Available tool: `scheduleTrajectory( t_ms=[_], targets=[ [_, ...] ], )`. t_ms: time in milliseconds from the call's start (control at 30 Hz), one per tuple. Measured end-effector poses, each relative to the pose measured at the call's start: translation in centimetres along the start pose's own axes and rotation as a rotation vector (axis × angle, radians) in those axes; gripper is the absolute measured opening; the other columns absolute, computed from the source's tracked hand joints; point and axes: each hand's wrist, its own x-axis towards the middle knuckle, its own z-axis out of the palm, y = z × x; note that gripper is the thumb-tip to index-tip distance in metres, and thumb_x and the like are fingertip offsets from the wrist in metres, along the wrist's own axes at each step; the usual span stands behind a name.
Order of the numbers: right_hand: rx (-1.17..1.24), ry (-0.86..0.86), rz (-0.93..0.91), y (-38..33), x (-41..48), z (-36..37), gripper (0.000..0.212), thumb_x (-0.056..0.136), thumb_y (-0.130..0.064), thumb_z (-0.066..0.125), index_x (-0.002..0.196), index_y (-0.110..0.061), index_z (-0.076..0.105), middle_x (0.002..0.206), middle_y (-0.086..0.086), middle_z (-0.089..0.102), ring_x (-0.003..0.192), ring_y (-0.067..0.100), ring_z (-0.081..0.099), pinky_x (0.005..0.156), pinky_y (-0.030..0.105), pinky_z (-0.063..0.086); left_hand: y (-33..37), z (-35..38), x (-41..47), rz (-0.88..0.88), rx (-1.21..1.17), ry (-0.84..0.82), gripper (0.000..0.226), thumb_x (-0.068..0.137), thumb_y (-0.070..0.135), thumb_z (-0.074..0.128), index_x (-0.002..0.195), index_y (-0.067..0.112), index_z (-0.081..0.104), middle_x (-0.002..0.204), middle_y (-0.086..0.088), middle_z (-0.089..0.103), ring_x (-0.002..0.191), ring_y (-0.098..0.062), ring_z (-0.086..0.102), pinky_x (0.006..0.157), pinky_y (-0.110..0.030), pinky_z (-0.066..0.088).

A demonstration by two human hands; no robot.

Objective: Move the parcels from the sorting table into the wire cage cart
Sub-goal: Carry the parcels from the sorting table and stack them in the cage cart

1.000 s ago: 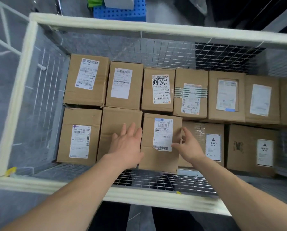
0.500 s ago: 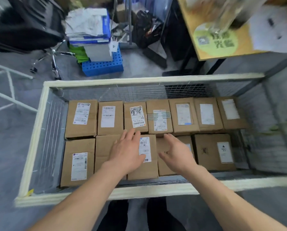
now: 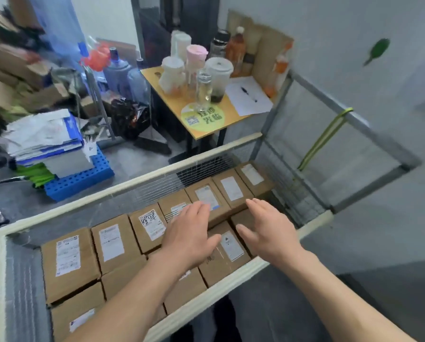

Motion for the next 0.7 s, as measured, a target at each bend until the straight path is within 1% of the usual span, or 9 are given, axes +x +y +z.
scheduleTrajectory(
  t_ms=[133, 233, 300, 367, 433, 533, 700],
  targets=[
    [0.010, 0.094, 0.146, 2.4, -3.5, -2.5, 0.068, 0.095, -0.051, 0.058, 0.154, -0.020, 0.039, 0.158, -0.004, 0.041, 0.147, 0.013, 0.033, 0.114, 0.029, 0.031, 3.3, -0.9, 0.2, 0.148, 0.037, 0.008, 0.078, 0.095, 0.056, 0.053, 0.157, 0.021, 0.022, 0.162, 0.005, 0.024, 0.149, -0.015, 0.021, 0.120, -0.039, 0.026],
    [0.014, 0.155, 0.247, 4.4, -6.5, -4.1, 0.071, 0.095, -0.054, 0.057, 0.156, -0.022, 0.038, 0.161, -0.005, 0.037, 0.149, 0.012, 0.030, 0.118, 0.030, 0.028, 6.2, -1.1, 0.0, 0.264, 0.047, 0.027, 0.073, 0.095, 0.056, 0.053, 0.154, 0.020, 0.028, 0.157, 0.005, 0.031, 0.146, -0.015, 0.027, 0.117, -0.037, 0.029],
    [0.019, 0.203, 0.314, 5.7, -8.7, -5.2, 0.071, 0.094, -0.055, 0.058, 0.155, -0.023, 0.039, 0.161, -0.005, 0.037, 0.150, 0.012, 0.030, 0.120, 0.032, 0.028, 8.4, -1.0, -0.2, 0.337, 0.052, 0.035, 0.077, 0.094, 0.058, 0.053, 0.156, 0.020, 0.027, 0.160, 0.005, 0.029, 0.148, -0.014, 0.024, 0.119, -0.038, 0.029],
    [0.022, 0.243, 0.375, 7.0, -10.9, -6.3, 0.072, 0.094, -0.055, 0.059, 0.154, -0.023, 0.040, 0.161, -0.005, 0.037, 0.150, 0.012, 0.029, 0.120, 0.032, 0.028, 10.6, -0.8, -0.3, 0.399, 0.057, 0.031, 0.080, 0.094, 0.059, 0.052, 0.158, 0.021, 0.024, 0.162, 0.005, 0.026, 0.150, -0.014, 0.021, 0.121, -0.039, 0.027],
    [0.017, 0.281, 0.431, 8.4, -13.2, -7.4, 0.072, 0.093, -0.055, 0.059, 0.154, -0.022, 0.040, 0.161, -0.005, 0.036, 0.150, 0.011, 0.028, 0.119, 0.030, 0.026, 13.2, -0.4, -0.4, 0.454, 0.073, 0.019, 0.080, 0.094, 0.061, 0.051, 0.158, 0.021, 0.023, 0.163, 0.005, 0.025, 0.151, -0.014, 0.019, 0.121, -0.039, 0.026],
    [0.010, 0.329, 0.501, 10.8, -16.6, -8.8, 0.073, 0.094, -0.056, 0.058, 0.155, -0.022, 0.038, 0.162, -0.004, 0.034, 0.151, 0.011, 0.026, 0.119, 0.029, 0.025, 17.2, 0.4, -0.6, 0.534, 0.098, 0.012, 0.083, 0.092, 0.065, 0.050, 0.158, 0.022, 0.023, 0.163, 0.005, 0.024, 0.151, -0.015, 0.019, 0.121, -0.040, 0.027],
    [0.039, 0.384, 0.622, 15.6, -22.5, -10.5, 0.075, 0.094, -0.057, 0.058, 0.156, -0.022, 0.036, 0.163, -0.005, 0.031, 0.151, 0.008, 0.023, 0.118, 0.027, 0.024, 24.8, 2.2, -1.7, 0.656, 0.123, 0.003, 0.080, 0.091, 0.064, 0.053, 0.154, 0.021, 0.031, 0.160, 0.004, 0.029, 0.148, -0.016, 0.025, 0.116, -0.037, 0.032]
  ],
)
